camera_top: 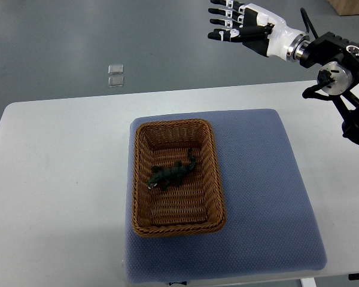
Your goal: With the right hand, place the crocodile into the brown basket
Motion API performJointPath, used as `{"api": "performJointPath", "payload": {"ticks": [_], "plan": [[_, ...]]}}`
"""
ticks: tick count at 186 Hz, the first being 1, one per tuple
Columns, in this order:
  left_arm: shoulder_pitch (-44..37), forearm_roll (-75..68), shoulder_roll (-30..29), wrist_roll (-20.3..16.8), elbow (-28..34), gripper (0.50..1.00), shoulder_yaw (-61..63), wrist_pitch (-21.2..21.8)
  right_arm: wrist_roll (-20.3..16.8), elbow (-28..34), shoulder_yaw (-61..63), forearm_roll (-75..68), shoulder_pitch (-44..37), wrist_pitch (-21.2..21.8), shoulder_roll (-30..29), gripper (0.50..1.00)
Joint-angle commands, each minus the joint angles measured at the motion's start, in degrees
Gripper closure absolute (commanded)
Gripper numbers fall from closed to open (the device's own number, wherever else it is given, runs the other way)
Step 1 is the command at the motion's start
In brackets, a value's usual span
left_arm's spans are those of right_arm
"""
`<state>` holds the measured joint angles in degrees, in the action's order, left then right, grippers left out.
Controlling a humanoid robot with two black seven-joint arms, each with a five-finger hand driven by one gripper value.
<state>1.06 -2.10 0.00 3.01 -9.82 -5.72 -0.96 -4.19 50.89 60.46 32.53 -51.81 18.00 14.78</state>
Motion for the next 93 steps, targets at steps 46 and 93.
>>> {"api": "performJointPath", "payload": {"ticks": [46,93], "plan": [[0.00,-0.01,0.00,0.06,-0.29,0.500,0.44,-0.01,8.93,-7.21,7.12,-29.19,7.34,-6.49,-3.44,0.572],[0.00,-0.01,0.00,0.06,-0.11,0.500,0.62,-0.01,13.59,-10.11,7.21,-35.26,10.86,-5.52,-5.82,0.570]]}}
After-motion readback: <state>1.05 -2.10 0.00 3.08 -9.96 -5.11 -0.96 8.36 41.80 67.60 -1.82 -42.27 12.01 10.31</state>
